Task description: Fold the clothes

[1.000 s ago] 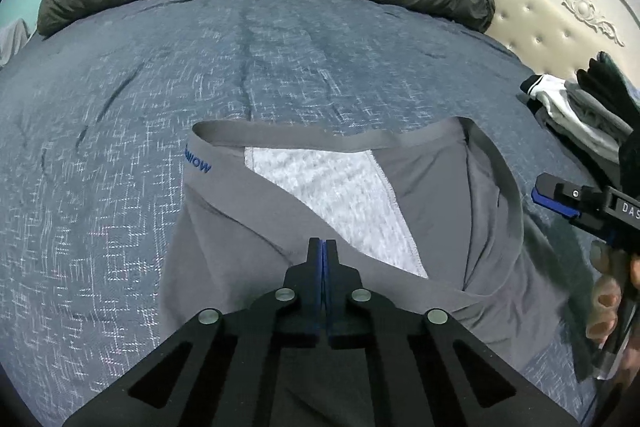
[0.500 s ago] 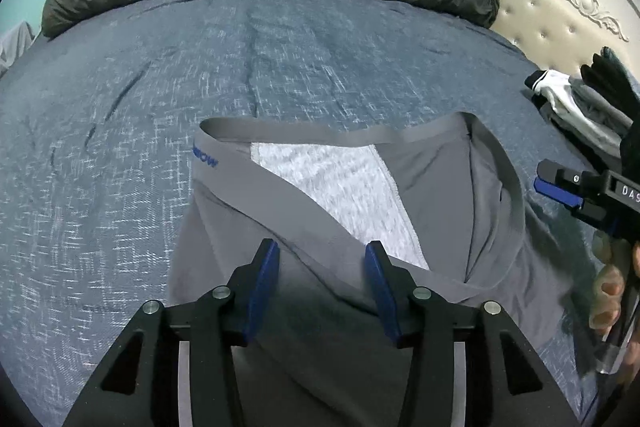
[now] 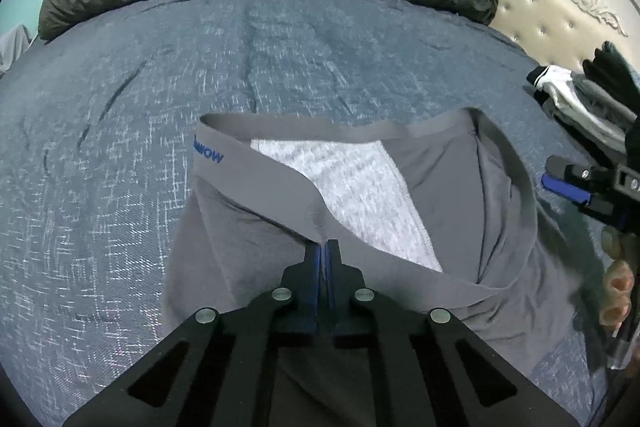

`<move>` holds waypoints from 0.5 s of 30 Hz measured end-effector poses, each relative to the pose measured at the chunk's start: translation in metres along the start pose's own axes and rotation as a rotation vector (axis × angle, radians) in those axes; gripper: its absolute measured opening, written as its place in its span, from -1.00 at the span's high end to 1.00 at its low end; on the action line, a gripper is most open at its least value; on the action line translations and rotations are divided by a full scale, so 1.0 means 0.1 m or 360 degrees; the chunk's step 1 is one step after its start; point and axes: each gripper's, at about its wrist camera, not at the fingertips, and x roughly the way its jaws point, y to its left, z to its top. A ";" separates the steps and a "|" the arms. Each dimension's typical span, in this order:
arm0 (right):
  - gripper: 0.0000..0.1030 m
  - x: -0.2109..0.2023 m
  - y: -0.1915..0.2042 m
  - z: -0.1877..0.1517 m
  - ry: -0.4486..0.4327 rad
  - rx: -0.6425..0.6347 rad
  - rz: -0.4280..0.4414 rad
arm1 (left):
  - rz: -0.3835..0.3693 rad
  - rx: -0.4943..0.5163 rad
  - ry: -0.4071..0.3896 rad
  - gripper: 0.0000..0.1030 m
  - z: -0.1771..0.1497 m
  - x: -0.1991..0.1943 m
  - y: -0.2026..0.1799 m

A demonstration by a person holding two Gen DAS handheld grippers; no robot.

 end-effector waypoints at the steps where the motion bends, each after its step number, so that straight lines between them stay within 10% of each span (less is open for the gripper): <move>1: 0.17 0.00 0.00 0.00 0.0002 0.0001 0.0001 | -0.0005 -0.0007 -0.0015 0.96 0.01 -0.03 0.01; 15: 0.17 0.04 0.01 0.07 -0.0026 0.0018 -0.0005 | 0.0100 -0.0351 -0.0321 0.96 0.14 -0.61 0.78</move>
